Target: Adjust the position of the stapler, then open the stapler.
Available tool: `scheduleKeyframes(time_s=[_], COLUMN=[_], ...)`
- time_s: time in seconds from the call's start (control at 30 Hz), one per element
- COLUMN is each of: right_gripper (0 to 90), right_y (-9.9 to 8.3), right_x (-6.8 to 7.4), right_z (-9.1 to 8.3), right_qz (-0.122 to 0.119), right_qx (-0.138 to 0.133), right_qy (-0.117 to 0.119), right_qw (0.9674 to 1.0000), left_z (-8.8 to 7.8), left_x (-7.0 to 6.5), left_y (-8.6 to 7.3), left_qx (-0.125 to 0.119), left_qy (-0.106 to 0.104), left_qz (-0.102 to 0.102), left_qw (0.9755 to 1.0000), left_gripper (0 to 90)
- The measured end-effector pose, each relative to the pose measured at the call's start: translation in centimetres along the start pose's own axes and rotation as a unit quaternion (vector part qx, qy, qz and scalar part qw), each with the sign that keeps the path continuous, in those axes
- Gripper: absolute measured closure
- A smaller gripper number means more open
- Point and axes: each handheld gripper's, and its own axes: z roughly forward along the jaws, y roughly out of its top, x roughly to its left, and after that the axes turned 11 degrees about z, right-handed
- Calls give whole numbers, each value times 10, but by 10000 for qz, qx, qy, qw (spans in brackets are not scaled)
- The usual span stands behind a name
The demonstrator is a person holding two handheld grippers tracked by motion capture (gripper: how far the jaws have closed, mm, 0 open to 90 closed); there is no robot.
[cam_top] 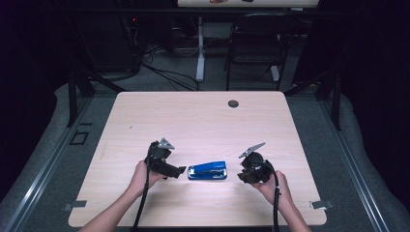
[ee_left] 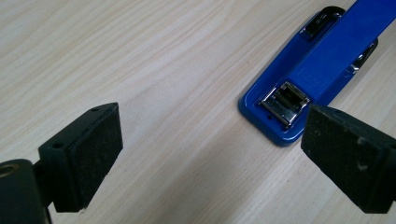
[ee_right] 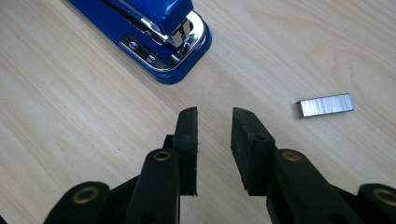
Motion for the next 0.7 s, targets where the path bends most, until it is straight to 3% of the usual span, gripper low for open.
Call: scheduleKeyframes(time_s=[0.07,0.17,0.3,0.33,0.4,0.47,0.53,0.57,0.6,0.7], right_gripper=[721,737,798,798,824,832,853,853,867,880], right_y=[0,-1,-1,-1,-2,-2,-1,-1,0,2], right_x=[-1,-1,-4,-4,-6,-6,-8,-8,-9,-9], right_z=[1,3,1,1,2,2,6,6,9,12], right_qz=[-31,82,459,459,582,600,706,706,795,898], right_qx=[111,46,-258,-258,-329,-315,-347,-347,-437,-449], right_qy=[-20,-2,246,246,310,310,376,376,430,541], right_qw=[9999,10000,9983,9983,9973,9972,9962,9962,9949,9935], left_z=[1,2,3,3,4,5,8,8,11,15], left_x=[-1,-3,-5,-5,-8,-9,-14,-14,-17,-20], left_y=[3,8,18,18,23,25,31,31,35,39], left_qx=[-44,-79,-256,-256,-317,-354,-434,-434,-485,-494], left_qy=[-56,-73,-183,-183,-261,-276,-423,-423,-533,-592], left_qz=[24,87,56,56,234,287,510,510,674,807], left_qw=[10000,9999,9995,9995,9989,9986,9969,9969,9951,9937], left_gripper=[60,59,55,59,68,77,93,100,118,153])
